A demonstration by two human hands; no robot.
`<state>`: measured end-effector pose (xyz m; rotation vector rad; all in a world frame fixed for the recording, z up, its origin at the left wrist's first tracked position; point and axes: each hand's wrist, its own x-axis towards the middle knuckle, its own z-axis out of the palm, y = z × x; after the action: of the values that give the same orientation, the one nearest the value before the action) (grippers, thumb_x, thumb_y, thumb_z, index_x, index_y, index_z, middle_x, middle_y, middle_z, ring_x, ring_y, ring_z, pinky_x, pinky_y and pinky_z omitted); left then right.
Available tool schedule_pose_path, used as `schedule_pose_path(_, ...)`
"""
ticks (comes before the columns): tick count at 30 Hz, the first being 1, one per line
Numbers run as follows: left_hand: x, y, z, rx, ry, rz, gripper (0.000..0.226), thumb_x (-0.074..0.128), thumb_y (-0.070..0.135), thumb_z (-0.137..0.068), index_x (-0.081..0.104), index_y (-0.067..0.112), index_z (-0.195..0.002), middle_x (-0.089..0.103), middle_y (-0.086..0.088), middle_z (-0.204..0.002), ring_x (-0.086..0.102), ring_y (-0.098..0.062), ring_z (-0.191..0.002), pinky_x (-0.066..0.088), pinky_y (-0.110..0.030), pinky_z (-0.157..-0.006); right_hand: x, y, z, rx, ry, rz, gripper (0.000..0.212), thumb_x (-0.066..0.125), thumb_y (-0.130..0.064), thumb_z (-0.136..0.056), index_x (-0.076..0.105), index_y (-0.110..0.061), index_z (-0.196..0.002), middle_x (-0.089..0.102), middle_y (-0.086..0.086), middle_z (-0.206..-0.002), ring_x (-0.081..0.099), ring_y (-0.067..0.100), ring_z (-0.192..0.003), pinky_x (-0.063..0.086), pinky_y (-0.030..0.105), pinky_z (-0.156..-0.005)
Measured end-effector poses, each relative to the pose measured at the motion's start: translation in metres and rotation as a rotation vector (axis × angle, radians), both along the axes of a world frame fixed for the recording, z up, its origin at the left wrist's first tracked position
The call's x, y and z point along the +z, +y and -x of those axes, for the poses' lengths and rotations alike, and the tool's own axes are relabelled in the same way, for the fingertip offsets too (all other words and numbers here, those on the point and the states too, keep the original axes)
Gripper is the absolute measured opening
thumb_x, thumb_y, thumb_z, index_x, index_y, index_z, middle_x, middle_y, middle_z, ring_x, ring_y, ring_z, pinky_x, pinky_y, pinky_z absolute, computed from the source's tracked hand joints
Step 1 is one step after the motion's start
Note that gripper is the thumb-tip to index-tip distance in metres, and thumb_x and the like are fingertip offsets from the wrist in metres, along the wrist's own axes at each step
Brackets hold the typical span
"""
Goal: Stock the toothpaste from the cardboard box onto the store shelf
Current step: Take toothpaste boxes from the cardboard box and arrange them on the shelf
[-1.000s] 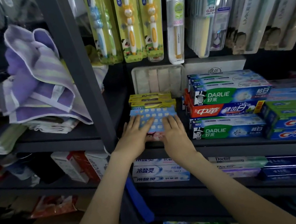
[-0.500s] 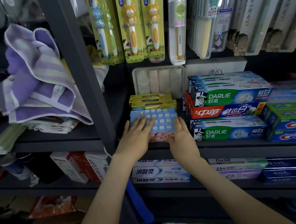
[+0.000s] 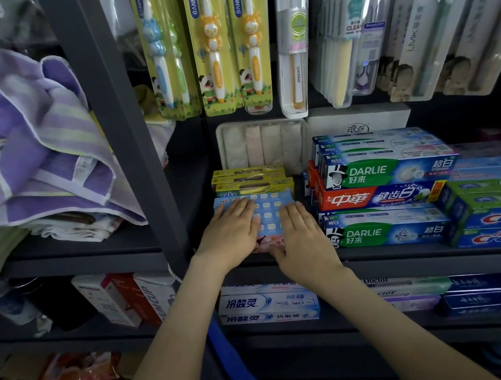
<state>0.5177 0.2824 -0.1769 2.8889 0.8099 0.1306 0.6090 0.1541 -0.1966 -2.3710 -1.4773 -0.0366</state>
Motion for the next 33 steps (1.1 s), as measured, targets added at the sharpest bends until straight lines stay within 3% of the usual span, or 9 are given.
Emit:
schedule_pose_path(15,0.002,0.005,-0.001,-0.058,0.009,0.041,0.052,0.018,0.031,-0.106,0.007,0.013,-0.154,0.003,-0.001,-0.163,0.000,-0.011,-0.148,-0.005,-0.022,-0.117,0.001,0.001,0.001,-0.013,-0.008,0.014,0.076,0.048,-0.032,-0.097,0.003,-0.003,-0.151,0.007,0.013,-0.159,0.000,0.027,-0.147,0.003,0.033,-0.119)
schedule_pose_path(19,0.002,0.004,0.000,-0.055,-0.020,0.037,0.052,0.018,0.031,-0.106,0.007,0.015,-0.155,0.003,0.000,-0.163,-0.001,-0.010,-0.148,-0.004,-0.026,-0.119,0.010,0.000,0.002,-0.003,0.025,0.067,0.078,0.042,-0.041,-0.097,0.002,-0.003,-0.152,0.002,0.013,-0.160,-0.005,0.026,-0.147,-0.001,0.034,-0.120)
schedule_pose_path(22,0.005,0.003,-0.001,-0.027,-0.043,-0.002,0.052,0.016,0.034,-0.106,0.007,0.016,-0.155,0.001,0.002,-0.163,-0.004,-0.009,-0.148,-0.006,-0.030,-0.119,0.023,0.007,-0.002,0.009,0.122,0.002,0.069,0.039,-0.030,-0.097,0.007,-0.003,-0.152,0.004,0.013,-0.160,-0.004,0.023,-0.147,-0.003,0.031,-0.118)
schedule_pose_path(25,0.010,0.005,-0.008,0.011,-0.038,-0.029,0.054,0.013,0.034,-0.106,0.004,0.013,-0.155,-0.003,-0.001,-0.163,-0.008,-0.010,-0.148,-0.010,-0.034,-0.119,0.029,0.025,-0.013,-0.028,0.060,-0.010,0.064,0.034,-0.026,-0.099,0.006,-0.001,-0.152,0.005,0.014,-0.160,-0.001,0.024,-0.147,-0.001,0.032,-0.119)
schedule_pose_path(29,0.010,0.009,-0.019,0.043,0.013,-0.043,0.055,0.010,0.033,-0.106,-0.003,0.011,-0.154,-0.010,-0.003,-0.162,-0.012,-0.011,-0.147,-0.012,-0.037,-0.119,0.026,0.050,-0.023,-0.080,-0.001,0.098,0.064,0.023,-0.035,-0.103,0.000,-0.001,-0.151,0.000,0.014,-0.160,-0.004,0.024,-0.148,0.000,0.036,-0.120)
schedule_pose_path(33,0.008,0.014,-0.020,0.051,0.028,-0.028,0.054,0.010,0.033,-0.106,-0.004,0.011,-0.154,-0.010,-0.003,-0.162,-0.012,-0.010,-0.147,-0.013,-0.037,-0.119,0.025,0.057,-0.028,-0.064,0.024,0.118,0.065,0.024,-0.038,-0.103,0.003,0.000,-0.151,0.003,0.015,-0.160,-0.001,0.025,-0.148,0.002,0.036,-0.121)
